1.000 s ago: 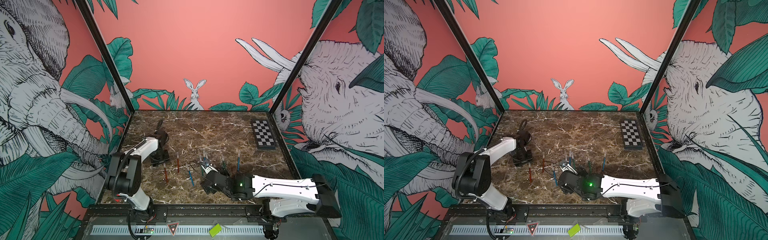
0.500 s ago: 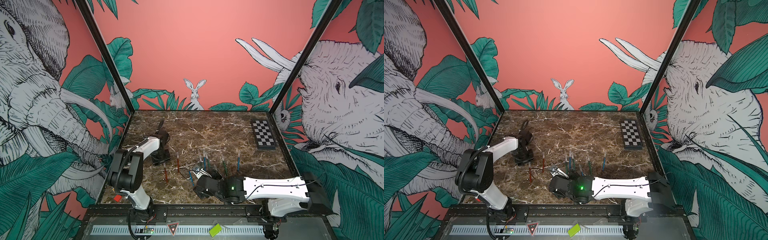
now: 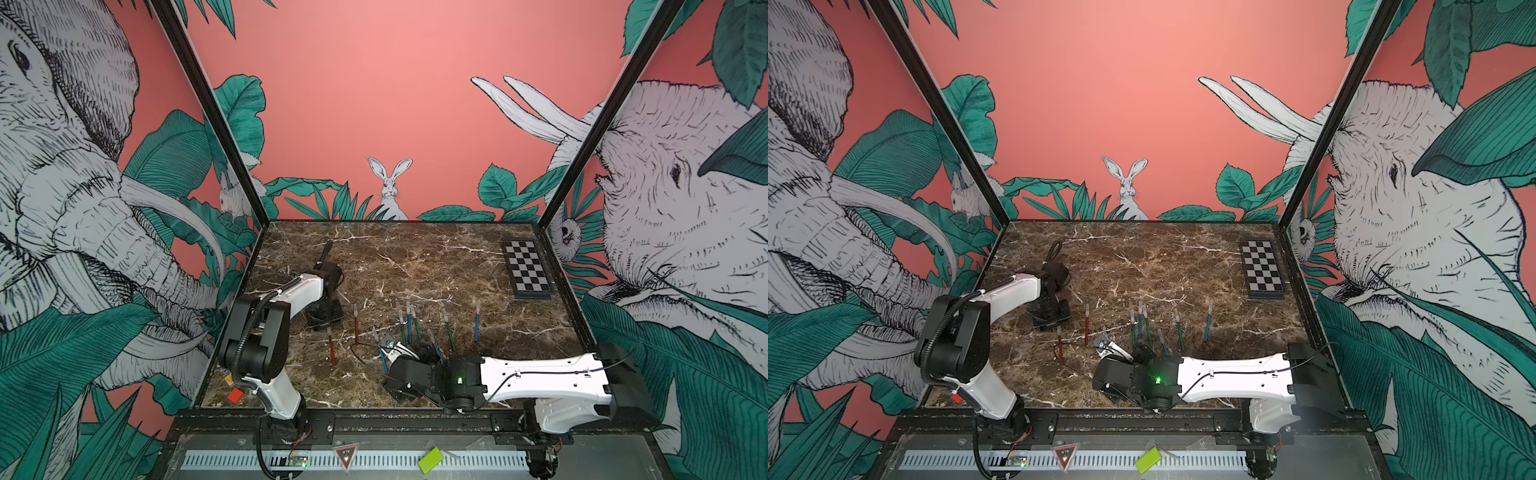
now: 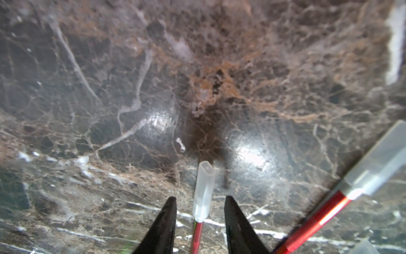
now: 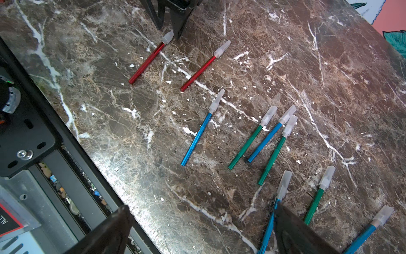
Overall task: Remove protective caps from carving knives
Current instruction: Pick up the carving knife from the center of the board.
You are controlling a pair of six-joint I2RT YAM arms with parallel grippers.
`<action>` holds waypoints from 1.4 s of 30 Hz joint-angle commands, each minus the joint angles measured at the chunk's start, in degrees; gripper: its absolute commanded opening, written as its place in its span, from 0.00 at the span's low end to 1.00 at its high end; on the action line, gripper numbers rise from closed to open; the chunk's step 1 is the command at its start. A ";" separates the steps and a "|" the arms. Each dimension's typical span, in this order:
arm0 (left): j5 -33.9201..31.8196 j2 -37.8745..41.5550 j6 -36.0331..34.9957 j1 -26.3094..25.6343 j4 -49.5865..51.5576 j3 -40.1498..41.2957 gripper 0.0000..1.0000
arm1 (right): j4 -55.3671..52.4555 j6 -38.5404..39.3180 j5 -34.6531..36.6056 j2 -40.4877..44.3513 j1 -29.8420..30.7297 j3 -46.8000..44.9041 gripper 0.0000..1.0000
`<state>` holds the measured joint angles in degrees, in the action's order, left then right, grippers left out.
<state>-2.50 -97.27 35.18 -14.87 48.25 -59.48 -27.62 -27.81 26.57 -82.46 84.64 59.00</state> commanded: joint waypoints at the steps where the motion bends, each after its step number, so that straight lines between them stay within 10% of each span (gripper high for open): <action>1: -1.10 -0.43 1.13 -0.20 0.97 -0.24 0.38 | 0.68 0.21 0.77 -0.81 0.83 1.60 0.98; 42: 0.21 3.48 0.77 -0.20 3.78 1.48 0.00 | 3.62 1.91 -3.42 -3.41 2.24 2.98 0.98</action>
<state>-2.44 -98.02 36.10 -14.96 48.21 -58.72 -26.33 -27.09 24.38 -85.25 86.48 60.93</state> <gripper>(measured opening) 0.142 0.984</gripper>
